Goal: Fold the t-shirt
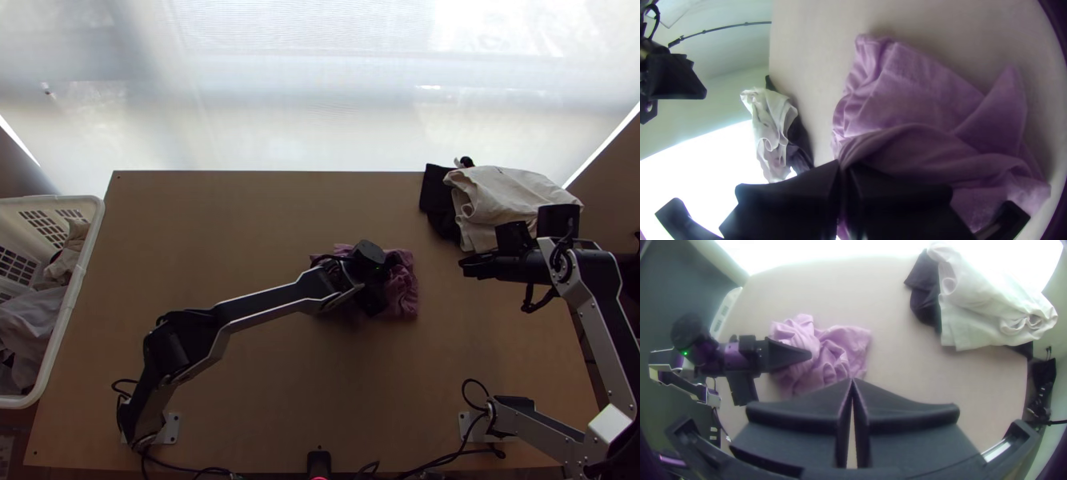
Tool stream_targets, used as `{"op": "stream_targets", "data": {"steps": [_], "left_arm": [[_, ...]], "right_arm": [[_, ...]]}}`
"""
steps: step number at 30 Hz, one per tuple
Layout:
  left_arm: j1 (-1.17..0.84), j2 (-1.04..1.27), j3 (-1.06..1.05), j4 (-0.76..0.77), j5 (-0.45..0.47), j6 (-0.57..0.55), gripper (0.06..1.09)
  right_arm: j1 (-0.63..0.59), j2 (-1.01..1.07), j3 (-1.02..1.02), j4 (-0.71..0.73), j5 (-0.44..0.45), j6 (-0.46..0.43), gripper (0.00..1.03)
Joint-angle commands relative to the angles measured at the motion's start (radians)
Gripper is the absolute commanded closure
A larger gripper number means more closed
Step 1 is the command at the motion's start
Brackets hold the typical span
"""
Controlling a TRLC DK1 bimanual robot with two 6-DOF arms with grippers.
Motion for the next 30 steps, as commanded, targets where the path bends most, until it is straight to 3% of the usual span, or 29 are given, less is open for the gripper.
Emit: {"op": "stream_targets", "data": {"steps": [1, 4, 5, 6, 10, 21, 30], "left_arm": [[-0.042, 0.081, 0.061, 0.003, -0.001, 0.024, 1.02], [-0.05, 0.122, 0.067, 0.032, -0.002, 0.035, 1.01], [-0.05, 0.134, 0.067, 0.049, -0.002, 0.038, 0.96], [-0.051, 0.148, 0.067, 0.07, -0.007, 0.043, 0.84], [-0.05, 0.171, 0.091, 0.093, -0.025, 0.07, 0.11], [-0.028, 0.143, 0.251, -0.301, -0.012, -0.039, 0.1], [-0.028, 0.036, 0.262, -0.451, 0.016, -0.143, 0.1]], "right_arm": [[-0.025, -0.004, -0.006, -0.002, -0.002, -0.003, 1.0], [-0.041, -0.007, -0.006, -0.002, -0.008, -0.005, 1.0], [-0.044, -0.007, -0.007, -0.002, -0.011, -0.01, 1.0], [-0.05, -0.007, -0.009, -0.002, -0.012, -0.011, 1.0], [-0.064, -0.008, -0.01, -0.006, -0.023, -0.019, 1.0], [-0.081, -0.028, -0.044, -0.008, -0.035, -0.033, 1.0], [-0.088, -0.027, -0.049, -0.008, -0.048, -0.043, 1.0]]}}
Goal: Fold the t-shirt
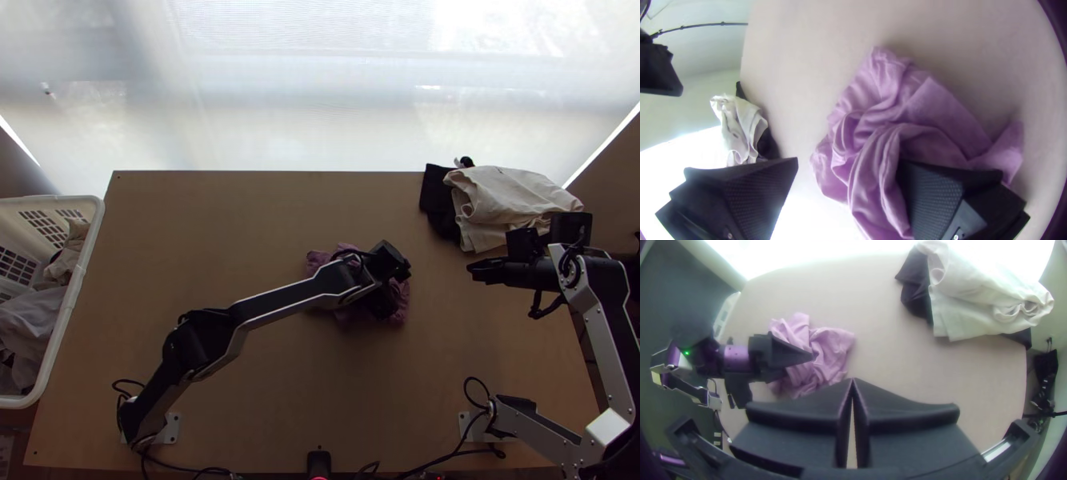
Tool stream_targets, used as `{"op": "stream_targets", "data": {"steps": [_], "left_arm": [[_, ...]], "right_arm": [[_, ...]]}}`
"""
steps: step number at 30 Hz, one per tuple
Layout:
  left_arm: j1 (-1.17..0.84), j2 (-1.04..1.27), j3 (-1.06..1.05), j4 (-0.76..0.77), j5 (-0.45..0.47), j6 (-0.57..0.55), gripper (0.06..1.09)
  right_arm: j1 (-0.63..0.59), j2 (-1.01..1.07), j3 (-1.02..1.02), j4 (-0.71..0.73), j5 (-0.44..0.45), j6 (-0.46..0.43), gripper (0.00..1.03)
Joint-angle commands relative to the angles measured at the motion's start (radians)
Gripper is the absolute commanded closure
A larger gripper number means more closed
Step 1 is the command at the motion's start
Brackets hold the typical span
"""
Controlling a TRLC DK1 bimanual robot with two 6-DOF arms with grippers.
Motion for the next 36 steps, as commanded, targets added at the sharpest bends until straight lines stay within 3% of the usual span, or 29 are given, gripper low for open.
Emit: {"op": "stream_targets", "data": {"steps": [1, 10, 13, 24, 27, 29, 33, 36], "left_arm": [[0.001, -0.064, 0.028, -0.094, 0.023, -0.059, 0.1], [0.015, -0.159, 0.003, -0.211, 0.023, -0.143, 0.1], [0.016, -0.209, 0.006, -0.208, 0.023, -0.251, 0.1], [0.205, -0.341, 0.009, -0.3, 0.025, -0.981, 0.12], [0.294, -0.372, -0.04, -0.349, 0.143, -1.168, 0.31], [0.357, -0.387, -0.095, -0.354, 0.282, -1.292, 0.53], [0.414, -0.413, -0.244, -0.304, 0.419, -1.412, 0.86], [0.438, -0.41, -0.334, -0.274, 0.548, -1.496, 0.92]], "right_arm": [[-0.004, -0.003, -0.006, 0.0, -0.007, -0.004, 1.0], [0.006, -0.018, -0.008, -0.005, -0.016, 0.004, 1.0], [0.034, -0.023, -0.008, -0.005, -0.016, 0.016, 1.0], [0.239, 0.031, 0.017, 0.012, -0.014, 0.05, 1.0], [0.305, 0.066, 0.035, 0.018, -0.014, 0.059, 1.0], [0.361, 0.1, 0.051, 0.029, -0.01, 0.059, 1.0], [0.468, 0.187, 0.109, 0.038, -0.001, 0.058, 1.0], [0.559, 0.261, 0.169, 0.04, 0.01, 0.055, 1.0]]}}
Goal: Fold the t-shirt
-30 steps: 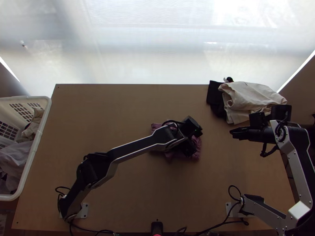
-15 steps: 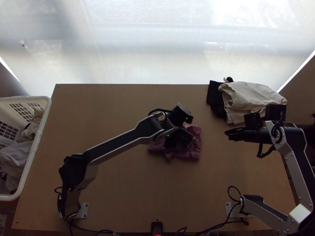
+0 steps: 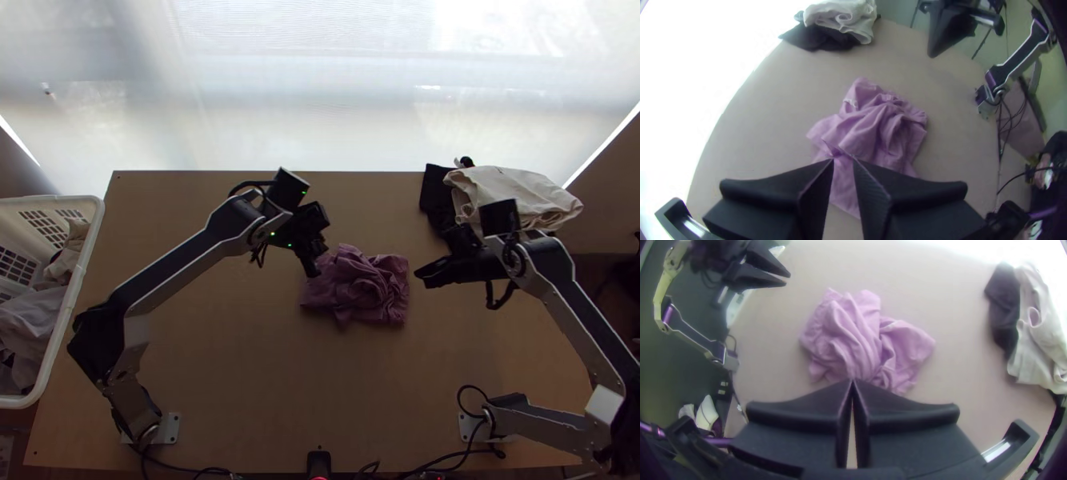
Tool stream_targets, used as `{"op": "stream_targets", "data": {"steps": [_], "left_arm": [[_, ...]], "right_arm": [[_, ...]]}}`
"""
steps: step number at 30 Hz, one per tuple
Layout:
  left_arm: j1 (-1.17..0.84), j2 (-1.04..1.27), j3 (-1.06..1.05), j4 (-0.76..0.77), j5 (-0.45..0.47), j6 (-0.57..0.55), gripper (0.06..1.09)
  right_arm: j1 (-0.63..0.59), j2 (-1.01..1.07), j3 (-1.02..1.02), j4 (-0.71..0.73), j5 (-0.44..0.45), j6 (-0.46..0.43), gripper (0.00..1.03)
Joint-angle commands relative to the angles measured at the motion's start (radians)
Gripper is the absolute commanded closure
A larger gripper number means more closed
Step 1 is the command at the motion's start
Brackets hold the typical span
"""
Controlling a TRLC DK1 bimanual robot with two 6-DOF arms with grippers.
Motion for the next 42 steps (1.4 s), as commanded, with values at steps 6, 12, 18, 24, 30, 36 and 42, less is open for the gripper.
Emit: {"op": "stream_targets", "data": {"steps": [6, 12, 18, 24, 30, 36, 42], "left_arm": [[0.182, 0.077, -0.278, 0.098, 0.3, -0.326, 1.01], [0.236, 0.086, -0.352, 0.098, 0.317, -0.355, 1.03], [0.239, 0.069, -0.347, 0.115, 0.373, -0.433, 1.03], [0.241, 0.106, -0.31, 0.138, 0.516, -0.502, 1.03], [0.187, 0.187, -0.249, 0.153, 0.636, -0.544, 1.03], [0.165, 0.242, -0.191, 0.159, 0.692, -0.571, 1.03], [0.152, 0.281, -0.202, 0.167, 0.666, -0.553, 1.03]], "right_arm": [[0.278, 0.302, 0.243, 0.033, 0.036, -0.016, 1.0], [0.307, 0.411, 0.329, 0.052, 0.04, -0.01, 1.0], [0.388, 0.477, 0.359, 0.087, 0.042, -0.021, 1.0], [0.418, 0.53, 0.415, 0.087, 0.042, -0.022, 1.0], [0.414, 0.559, 0.41, 0.101, 0.042, -0.036, 1.0], [0.401, 0.605, 0.404, 0.127, 0.043, -0.047, 1.0], [0.387, 0.632, 0.413, 0.144, 0.043, -0.053, 1.0]]}}
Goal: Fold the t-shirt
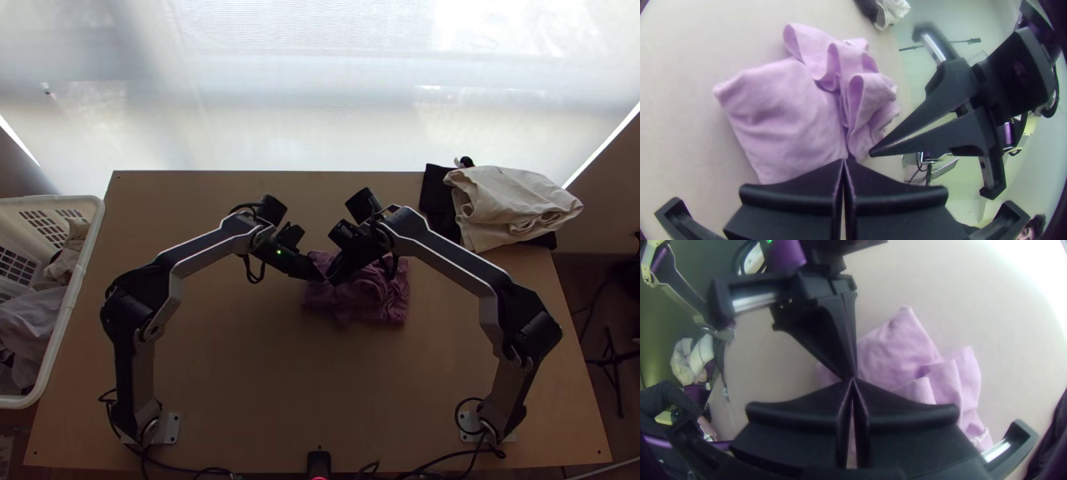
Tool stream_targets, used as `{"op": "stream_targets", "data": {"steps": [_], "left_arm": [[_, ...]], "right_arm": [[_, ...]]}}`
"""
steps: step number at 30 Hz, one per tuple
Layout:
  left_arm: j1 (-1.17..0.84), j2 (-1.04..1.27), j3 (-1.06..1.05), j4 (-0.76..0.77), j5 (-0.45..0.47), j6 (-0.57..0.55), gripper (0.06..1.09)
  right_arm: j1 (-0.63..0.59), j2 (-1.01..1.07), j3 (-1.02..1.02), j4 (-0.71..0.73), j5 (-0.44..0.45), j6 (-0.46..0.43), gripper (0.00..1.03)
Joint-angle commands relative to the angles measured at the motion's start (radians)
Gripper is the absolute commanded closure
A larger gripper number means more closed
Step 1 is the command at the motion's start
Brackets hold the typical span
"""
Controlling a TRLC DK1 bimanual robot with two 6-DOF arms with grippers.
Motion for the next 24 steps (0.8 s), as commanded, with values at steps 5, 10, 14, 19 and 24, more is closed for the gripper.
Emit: {"op": "stream_targets", "data": {"steps": [5, 10, 14, 19, 24], "left_arm": [[-0.024, 0.056, -0.002, 0.028, -0.042, 0.014, 1.03], [-0.026, 0.059, -0.022, 0.029, -0.077, 0.041, 1.03], [-0.026, 0.06, -0.025, 0.033, -0.098, 0.05, 1.03], [-0.024, 0.06, -0.025, 0.031, -0.126, 0.061, 1.03], [-0.023, 0.062, -0.023, 0.033, -0.147, 0.066, 1.03]], "right_arm": [[-0.016, 0.058, 0.022, 0.017, -0.001, -0.017, 1.0], [-0.025, 0.075, 0.046, 0.017, -0.001, -0.02, 1.0], [-0.036, 0.098, 0.049, 0.019, 0.013, -0.038, 1.0], [-0.052, 0.109, 0.026, 0.02, 0.022, -0.055, 1.0], [-0.066, 0.104, -0.04, 0.033, 0.034, -0.07, 1.0]]}}
